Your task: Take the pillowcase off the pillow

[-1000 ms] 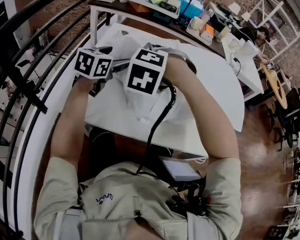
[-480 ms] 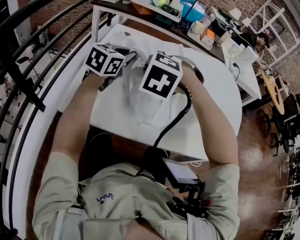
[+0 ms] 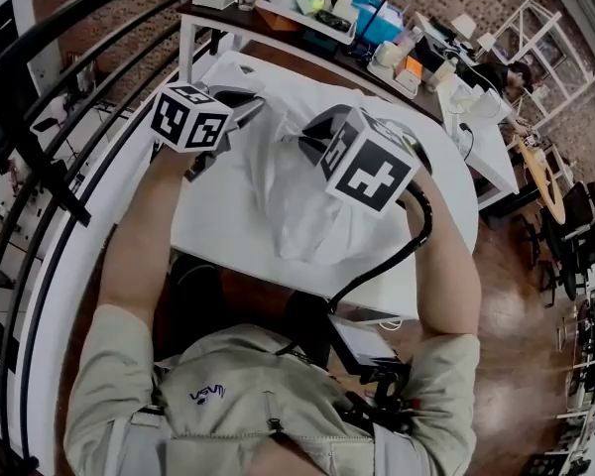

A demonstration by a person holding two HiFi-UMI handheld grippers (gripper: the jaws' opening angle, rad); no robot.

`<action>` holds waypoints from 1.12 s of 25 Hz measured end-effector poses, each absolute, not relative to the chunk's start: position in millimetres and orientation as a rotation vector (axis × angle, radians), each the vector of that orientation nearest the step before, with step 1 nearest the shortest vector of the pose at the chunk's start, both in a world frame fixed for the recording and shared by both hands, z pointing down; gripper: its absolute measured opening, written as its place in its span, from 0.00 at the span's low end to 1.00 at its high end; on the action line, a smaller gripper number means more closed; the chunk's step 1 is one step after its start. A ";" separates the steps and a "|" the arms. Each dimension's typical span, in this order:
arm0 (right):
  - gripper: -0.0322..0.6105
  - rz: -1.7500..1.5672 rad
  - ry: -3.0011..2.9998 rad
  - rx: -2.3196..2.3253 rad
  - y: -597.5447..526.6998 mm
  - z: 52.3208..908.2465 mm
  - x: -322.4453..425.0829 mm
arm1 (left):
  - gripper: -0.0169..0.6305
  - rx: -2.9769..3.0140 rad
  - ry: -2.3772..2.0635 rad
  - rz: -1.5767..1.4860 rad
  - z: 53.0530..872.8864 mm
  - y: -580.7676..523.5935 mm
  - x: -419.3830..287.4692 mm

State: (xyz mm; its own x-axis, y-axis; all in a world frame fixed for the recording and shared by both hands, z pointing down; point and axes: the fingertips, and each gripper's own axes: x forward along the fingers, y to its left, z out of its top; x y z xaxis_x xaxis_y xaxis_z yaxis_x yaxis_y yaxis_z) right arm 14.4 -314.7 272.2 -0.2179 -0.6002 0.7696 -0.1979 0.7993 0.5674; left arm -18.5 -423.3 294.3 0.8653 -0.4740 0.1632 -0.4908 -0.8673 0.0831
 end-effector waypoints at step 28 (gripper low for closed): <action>0.07 -0.535 -1.785 0.465 -281.0 278.1 -5.7 | 0.04 2.751 -1.143 0.405 337.3 -466.7 -59.3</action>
State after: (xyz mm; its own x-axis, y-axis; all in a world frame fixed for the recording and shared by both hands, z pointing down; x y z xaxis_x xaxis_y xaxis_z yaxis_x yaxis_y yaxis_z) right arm -5.7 -281.0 278.1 -0.2639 -0.5637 0.7827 -0.0405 0.8172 0.5750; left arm -59.3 -466.7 337.3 0.6762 -0.6743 0.2966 -0.7107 -0.7032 0.0217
